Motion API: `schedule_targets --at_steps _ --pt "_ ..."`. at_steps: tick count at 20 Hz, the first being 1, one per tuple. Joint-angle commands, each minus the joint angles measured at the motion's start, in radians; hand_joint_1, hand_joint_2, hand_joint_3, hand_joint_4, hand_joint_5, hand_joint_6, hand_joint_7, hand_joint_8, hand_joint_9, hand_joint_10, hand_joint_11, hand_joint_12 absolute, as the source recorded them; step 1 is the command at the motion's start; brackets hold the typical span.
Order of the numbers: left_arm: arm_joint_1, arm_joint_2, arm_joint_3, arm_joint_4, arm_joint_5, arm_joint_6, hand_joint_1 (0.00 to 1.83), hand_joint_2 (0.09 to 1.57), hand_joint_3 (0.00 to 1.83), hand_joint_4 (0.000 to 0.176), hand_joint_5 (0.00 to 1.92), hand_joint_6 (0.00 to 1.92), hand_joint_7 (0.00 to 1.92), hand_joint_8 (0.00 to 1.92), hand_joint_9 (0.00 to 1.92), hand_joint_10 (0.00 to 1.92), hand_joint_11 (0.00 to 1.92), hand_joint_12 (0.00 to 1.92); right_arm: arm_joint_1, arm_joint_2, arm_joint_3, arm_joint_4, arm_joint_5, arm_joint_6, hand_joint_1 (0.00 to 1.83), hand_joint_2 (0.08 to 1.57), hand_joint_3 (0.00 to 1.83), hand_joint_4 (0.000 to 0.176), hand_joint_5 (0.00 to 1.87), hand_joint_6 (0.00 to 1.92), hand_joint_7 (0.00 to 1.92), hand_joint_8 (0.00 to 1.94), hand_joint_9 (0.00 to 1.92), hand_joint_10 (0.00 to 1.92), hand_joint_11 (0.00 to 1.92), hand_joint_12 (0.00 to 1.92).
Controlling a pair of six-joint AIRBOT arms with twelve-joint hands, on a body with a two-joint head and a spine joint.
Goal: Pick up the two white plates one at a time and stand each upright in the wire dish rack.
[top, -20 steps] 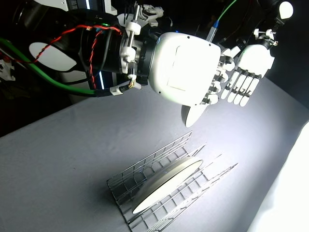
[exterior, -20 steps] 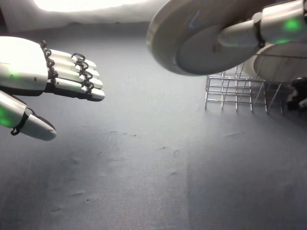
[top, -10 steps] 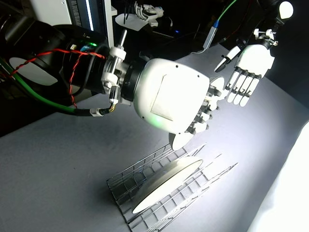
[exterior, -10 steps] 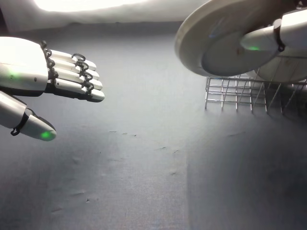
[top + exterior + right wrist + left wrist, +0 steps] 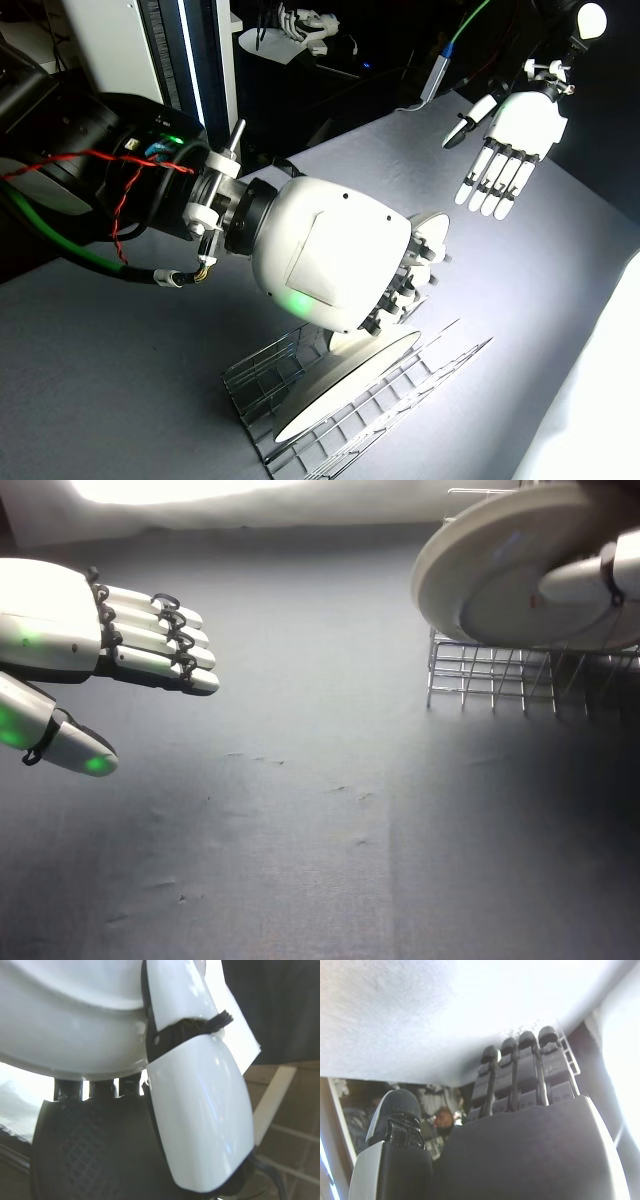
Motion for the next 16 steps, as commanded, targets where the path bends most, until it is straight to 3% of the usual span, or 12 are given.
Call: schedule_targets --at_steps 1,5,6,8,9,10,11,12,13,14,15,16 --pt "-0.006 0.012 0.002 -0.072 -0.026 -0.002 0.0 1.26 0.0 0.0 0.11 0.01 0.09 0.01 0.05 0.01 0.0 0.0 0.005 0.006 0.006 -0.004 0.132 0.007 1.38 1.1 0.0 0.0 0.96 1.13 1.02 0.75 0.98 1.04 0.95 1.14" --pt "-0.005 0.012 0.0 -0.072 -0.026 -0.002 0.0 1.26 0.0 0.0 0.1 0.0 0.08 0.0 0.04 0.01 0.0 0.0 -0.024 0.004 0.022 -0.064 0.137 -0.003 1.37 1.11 0.0 0.0 0.94 1.17 0.98 0.81 0.95 1.07 0.92 1.13" --pt "-0.005 0.012 0.0 -0.072 -0.026 -0.002 0.0 1.26 0.0 0.0 0.1 0.0 0.08 0.01 0.05 0.01 0.01 0.0 -0.031 0.003 0.024 -0.083 0.137 -0.006 1.46 1.1 0.0 0.0 0.93 1.14 0.98 0.77 0.96 0.96 0.89 1.39" --pt "-0.005 0.012 -0.001 -0.071 -0.026 -0.002 0.0 1.27 0.0 0.0 0.08 0.0 0.07 0.0 0.04 0.0 0.0 0.0 -0.046 0.003 0.029 -0.123 0.139 -0.015 1.37 1.12 0.0 0.0 0.92 1.18 0.96 0.85 0.95 1.07 0.93 1.12" --pt "-0.005 0.012 -0.001 -0.071 -0.026 -0.002 0.0 1.27 0.0 0.0 0.07 0.0 0.06 0.0 0.03 0.0 0.0 0.0 -0.051 0.003 0.031 -0.144 0.141 -0.016 1.49 1.1 0.0 0.0 0.89 1.15 0.96 0.8 0.95 0.96 0.89 1.44" --pt "-0.004 0.012 -0.001 -0.071 -0.026 -0.002 0.0 1.27 0.0 0.0 0.08 0.01 0.07 0.01 0.03 0.0 0.0 0.0 -0.055 0.003 0.034 -0.161 0.141 -0.017 1.48 1.12 0.0 0.0 0.86 1.16 0.92 0.86 0.92 1.03 0.88 1.5" --pt "-0.004 0.012 -0.001 -0.071 -0.026 -0.002 0.0 1.27 0.0 0.0 0.09 0.01 0.08 0.01 0.04 0.01 0.0 0.0 -0.056 0.003 0.035 -0.171 0.141 -0.017 1.39 1.14 0.0 0.0 0.84 1.22 0.9 0.95 0.91 1.15 0.81 1.29" --pt "-0.004 0.012 -0.001 -0.071 -0.027 -0.002 0.0 1.27 0.0 0.0 0.09 0.01 0.08 0.01 0.05 0.01 0.0 0.0 -0.056 0.003 0.037 -0.179 0.141 -0.017 1.37 1.16 0.0 0.0 0.78 1.28 0.87 1.04 0.9 1.22 0.76 1.22" --pt "-0.004 0.011 -0.002 -0.071 -0.027 -0.002 0.0 1.27 0.0 0.0 0.09 0.01 0.09 0.01 0.05 0.01 0.01 0.01 -0.056 0.003 0.037 -0.183 0.141 -0.018 1.18 1.18 0.0 0.0 0.81 1.22 0.83 0.54 0.82 0.69 0.64 1.18" --pt "-0.004 0.011 -0.002 -0.071 -0.027 -0.002 0.0 1.27 0.0 0.0 0.08 0.0 0.07 0.0 0.04 0.0 0.01 0.0 -0.056 0.002 0.036 -0.187 0.141 -0.018 1.29 1.11 0.0 0.0 0.74 0.6 0.87 0.29 0.84 0.43 0.61 1.13" --pt "-0.004 0.011 -0.002 -0.071 -0.027 -0.002 0.0 1.27 0.0 0.0 0.08 0.0 0.06 0.0 0.03 0.0 0.0 0.0 -0.057 0.002 0.036 -0.191 0.141 -0.018 1.29 1.07 0.0 0.0 0.77 0.28 0.9 0.12 0.87 0.26 0.55 1.1" --pt "-0.003 0.011 -0.003 -0.071 -0.027 -0.002 0.0 1.26 0.0 0.0 0.09 0.0 0.06 0.0 0.03 0.0 0.0 0.0 -0.057 0.002 0.036 -0.193 0.141 -0.018 1.3 1.03 0.0 0.0 0.8 0.12 0.91 0.04 0.89 0.15 0.54 1.07"
